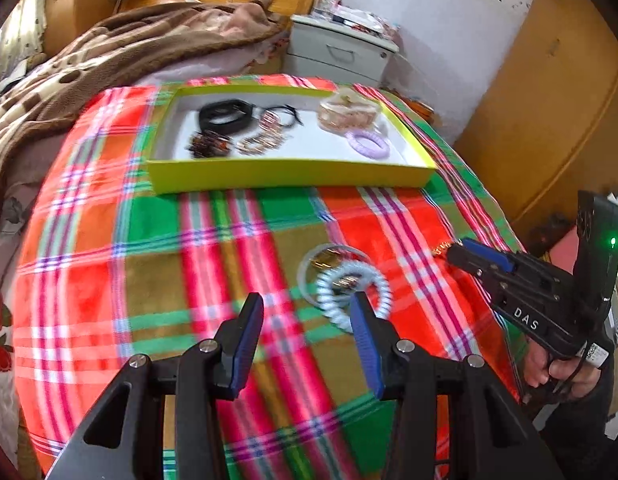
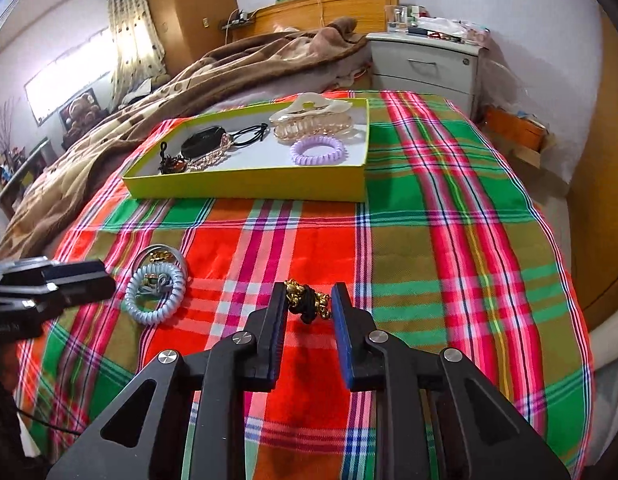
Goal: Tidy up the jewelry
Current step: 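Grasp the light blue coiled hair tie with the left tool while the right tool holds the clip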
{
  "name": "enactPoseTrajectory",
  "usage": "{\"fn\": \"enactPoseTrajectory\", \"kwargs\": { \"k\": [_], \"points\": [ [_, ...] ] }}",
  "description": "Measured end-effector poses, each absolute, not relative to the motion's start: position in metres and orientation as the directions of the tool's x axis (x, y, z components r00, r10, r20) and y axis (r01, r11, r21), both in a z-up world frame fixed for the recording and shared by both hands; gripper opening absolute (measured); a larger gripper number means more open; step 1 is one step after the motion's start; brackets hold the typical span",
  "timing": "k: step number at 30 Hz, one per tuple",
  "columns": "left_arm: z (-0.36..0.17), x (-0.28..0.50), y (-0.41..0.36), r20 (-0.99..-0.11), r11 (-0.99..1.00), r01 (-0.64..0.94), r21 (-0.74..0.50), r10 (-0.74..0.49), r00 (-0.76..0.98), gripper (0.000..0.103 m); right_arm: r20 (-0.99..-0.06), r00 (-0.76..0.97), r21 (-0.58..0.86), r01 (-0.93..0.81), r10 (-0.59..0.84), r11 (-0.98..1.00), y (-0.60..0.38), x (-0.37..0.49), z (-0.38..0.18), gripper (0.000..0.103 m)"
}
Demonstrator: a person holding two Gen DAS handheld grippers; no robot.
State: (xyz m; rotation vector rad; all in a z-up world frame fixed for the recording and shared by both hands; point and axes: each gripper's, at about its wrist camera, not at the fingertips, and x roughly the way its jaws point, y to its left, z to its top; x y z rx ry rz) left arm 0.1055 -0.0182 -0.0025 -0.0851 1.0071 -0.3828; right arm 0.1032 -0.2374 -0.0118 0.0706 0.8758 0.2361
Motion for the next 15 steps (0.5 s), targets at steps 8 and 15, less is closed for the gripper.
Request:
{"fn": "enactPoseTrajectory", "kwargs": {
  "k": [8,15],
  "points": [
    [-0.016,0.107,-0.037,-0.842,0.939,0.236,-0.249,-0.33,0.426,0.047,-0.738,0.629,0.174,-0.175,0.245,0.969,-0.242,0.096,-0.008,0.023],
    [-0.017,0.108,-0.037,-0.869,0.965,0.213,-0.15,-0.232,0.438,0.049,-0.728,0.633,0.193,-0.175,0.261,0.965,-0.244,0.094,-0.007,0.023]
  ]
}}
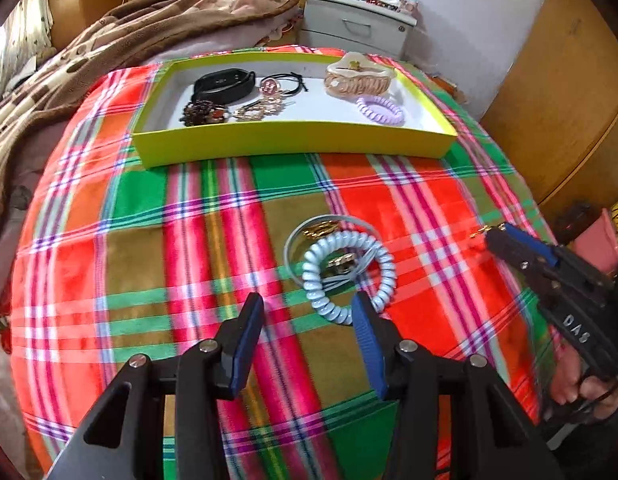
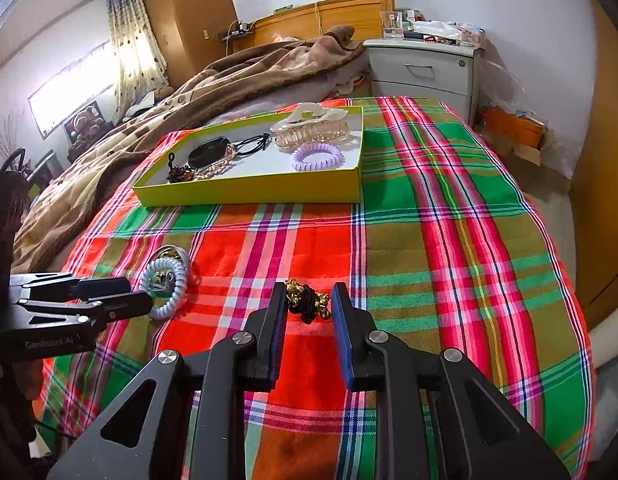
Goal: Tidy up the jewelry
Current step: 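Grasp the light blue coiled hair tie with the left tool while the right tool holds the clip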
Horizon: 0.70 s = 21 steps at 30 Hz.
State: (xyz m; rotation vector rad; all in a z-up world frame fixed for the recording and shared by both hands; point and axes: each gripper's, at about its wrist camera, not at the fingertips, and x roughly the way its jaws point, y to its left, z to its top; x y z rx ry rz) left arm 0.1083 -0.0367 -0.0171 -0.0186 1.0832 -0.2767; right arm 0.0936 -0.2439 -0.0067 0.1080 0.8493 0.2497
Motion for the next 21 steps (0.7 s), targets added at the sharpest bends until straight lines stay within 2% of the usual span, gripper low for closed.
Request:
{"fn": "enactPoseTrajectory", "kwargs": {
  "k": [5,7,9,12,15,18,21],
  "points": [
    [-0.014,0.108,-0.025,-0.874,0.986,0.164,-0.031,-0.106,0.474,0.049,-0.722,0.639,0.2,-0.174,0.266,0.964,-0.245,0.093,-0.005,0.023],
    [-0.019,0.113,-0.023,-0.895,0.99,0.138,-0.03,-0.088,0.438,0.049,-0.722,0.639,0.202,-0.173,0.266,0.964,-0.244,0.093,-0.006,0.023],
    [-0.02,0.112,-0.026,-0.894,0.989,0.144,-0.037,-0.097,0.438,0.048,-0.72,0.64,0.204,-0.175,0.268,0.963,-0.244,0.093,-0.005,0.023],
    [-0.014,0.11,-0.023,-0.874,0.98,0.143,-0.137,-0.187,0.449,0.049,-0.719,0.642,0.204,-0.172,0.267,0.964,-0.246,0.093,-0.005,0.023],
    [-0.011,0.109,-0.022,-0.867,0.982,0.129,-0.136,-0.181,0.463,0.048,-0.716,0.646,0.206,-0.168,0.265,0.964,-0.248,0.094,-0.004,0.023],
    [0.001,0.105,-0.021,-0.834,0.971,0.128,-0.204,-0.24,0.497,0.049,-0.716,0.644,0.213,-0.166,0.269,0.963,-0.25,0.095,-0.005,0.023],
    [-0.003,0.109,-0.033,-0.851,0.974,0.143,-0.175,-0.223,0.476,0.048,-0.716,0.642,0.217,-0.171,0.276,0.961,-0.249,0.096,-0.006,0.023]
  ]
}}
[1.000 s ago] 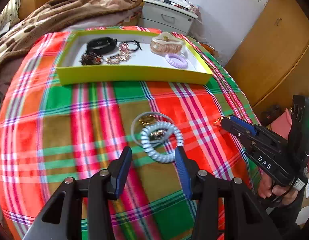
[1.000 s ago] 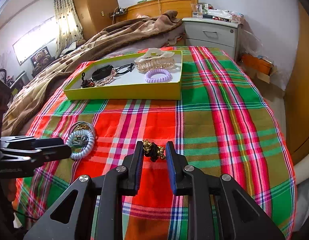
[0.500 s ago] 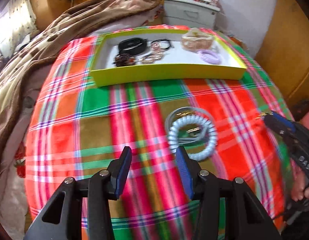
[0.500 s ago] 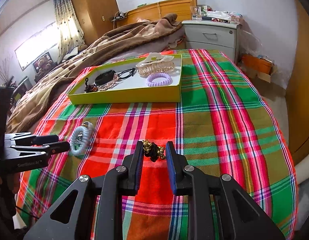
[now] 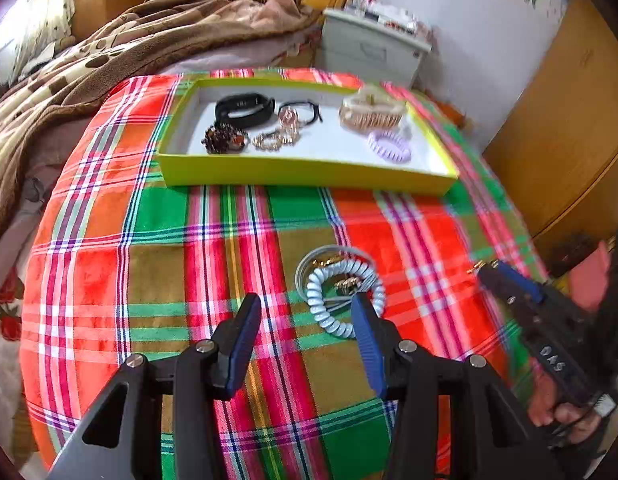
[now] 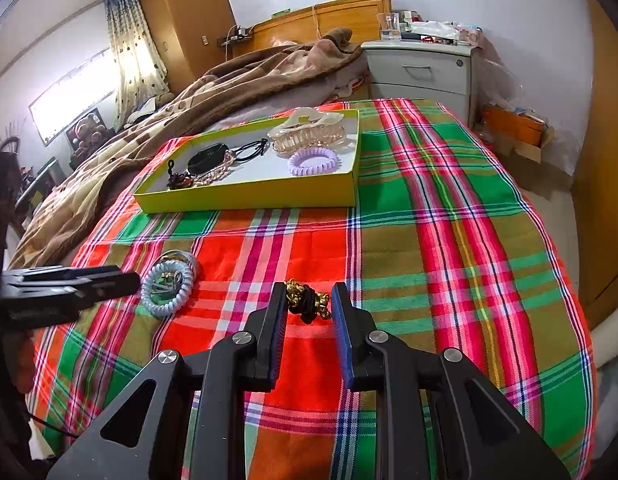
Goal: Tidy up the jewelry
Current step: 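Grasp the light blue coiled hair tie with the left tool while the right tool holds the clip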
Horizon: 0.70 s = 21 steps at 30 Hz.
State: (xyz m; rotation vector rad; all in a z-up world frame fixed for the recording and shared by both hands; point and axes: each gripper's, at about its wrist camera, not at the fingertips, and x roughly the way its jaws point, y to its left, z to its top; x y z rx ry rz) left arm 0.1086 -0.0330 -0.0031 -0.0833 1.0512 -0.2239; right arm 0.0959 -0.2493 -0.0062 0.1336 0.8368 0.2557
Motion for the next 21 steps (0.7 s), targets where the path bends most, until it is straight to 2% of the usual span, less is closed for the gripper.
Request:
{"fn": "enactPoseTrajectory", "kwargs": {
  "k": [4,8,10,12,15,18,20,21],
  "points": [
    [-0.022,0.115,-0.042,-0.886,0.977,0.131,-0.17,-0.209,0.413,0.048,-0.712,0.642,0.223,-0.177,0.284,0.959,-0.25,0.095,-0.006,0.023],
    [-0.021,0.116,-0.044,-0.883,0.982,0.138,-0.132,-0.179,0.433,0.046,-0.703,0.648,0.232,-0.182,0.294,0.956,-0.251,0.095,-0.004,0.023],
    [-0.022,0.12,-0.043,-0.891,0.99,0.133,-0.049,-0.104,0.441,0.038,-0.698,0.65,0.237,-0.186,0.301,0.953,-0.252,0.094,-0.003,0.023],
    [-0.024,0.123,-0.039,-0.894,0.992,0.124,0.008,-0.049,0.446,0.036,-0.694,0.652,0.245,-0.187,0.306,0.951,-0.254,0.094,-0.003,0.023],
    [-0.023,0.124,-0.033,-0.899,0.994,0.109,0.0,-0.048,0.435,0.032,-0.691,0.652,0.253,-0.185,0.311,0.95,-0.254,0.095,-0.003,0.023],
    [-0.023,0.123,-0.039,-0.89,0.991,0.132,0.024,-0.039,0.454,0.025,-0.691,0.651,0.258,-0.184,0.314,0.948,-0.254,0.096,-0.003,0.023],
    [-0.023,0.121,-0.043,-0.889,0.988,0.155,0.026,-0.048,0.455,0.013,-0.689,0.653,0.258,-0.186,0.315,0.948,-0.255,0.096,-0.003,0.023],
    [-0.022,0.121,-0.044,-0.889,0.986,0.165,0.027,-0.052,0.455,0.012,-0.688,0.654,0.259,-0.184,0.315,0.948,-0.255,0.095,-0.002,0.023]
  ]
}}
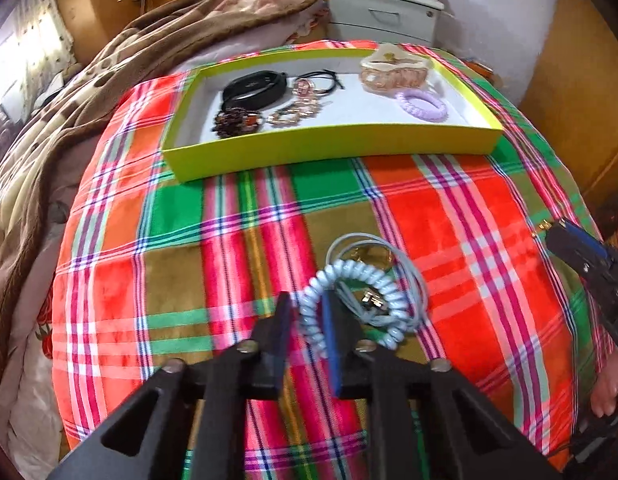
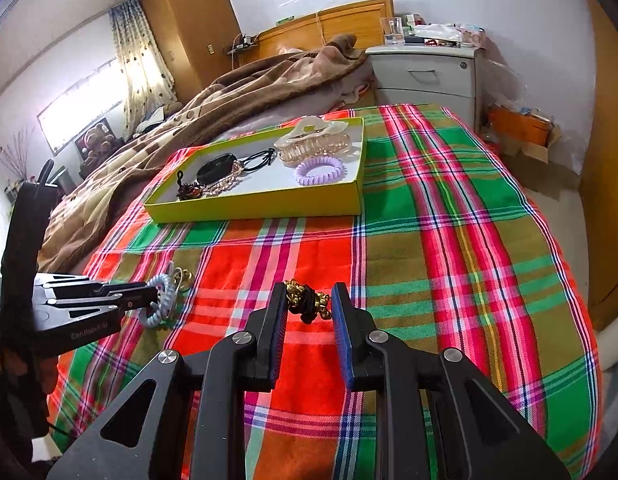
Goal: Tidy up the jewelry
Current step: 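Grasp the light blue coiled hair tie with the left tool while the right tool holds the clip, then carry the blue hair tie and flower clip with both tools over the tray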
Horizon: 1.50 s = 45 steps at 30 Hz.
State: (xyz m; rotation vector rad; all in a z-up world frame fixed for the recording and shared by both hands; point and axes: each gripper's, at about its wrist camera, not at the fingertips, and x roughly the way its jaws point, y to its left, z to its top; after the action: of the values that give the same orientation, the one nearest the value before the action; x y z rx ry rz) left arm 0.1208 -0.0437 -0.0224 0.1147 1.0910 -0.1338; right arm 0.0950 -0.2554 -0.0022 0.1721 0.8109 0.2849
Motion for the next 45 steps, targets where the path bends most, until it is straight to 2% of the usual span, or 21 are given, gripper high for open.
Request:
{"fn": "enactPoseTrajectory", "kwargs": {
  "k": [20,45],
  "points": [
    [0.007,0.106,-0.027,-0.836,0.971,0.187,-0.149,-0.225,0.501,0.01,-0.683,0.665,0.255,-0.172,0.303,0.952,-0.249,0.095,0.004,0.023],
    [0.038,0.133,0.004,-0.775,0.962,0.153,-0.226,-0.273,0.57,0.01,-0.644,0.708,0.207,-0.203,0.29,0.957,-0.221,0.124,0.044,0.023]
  ]
}}
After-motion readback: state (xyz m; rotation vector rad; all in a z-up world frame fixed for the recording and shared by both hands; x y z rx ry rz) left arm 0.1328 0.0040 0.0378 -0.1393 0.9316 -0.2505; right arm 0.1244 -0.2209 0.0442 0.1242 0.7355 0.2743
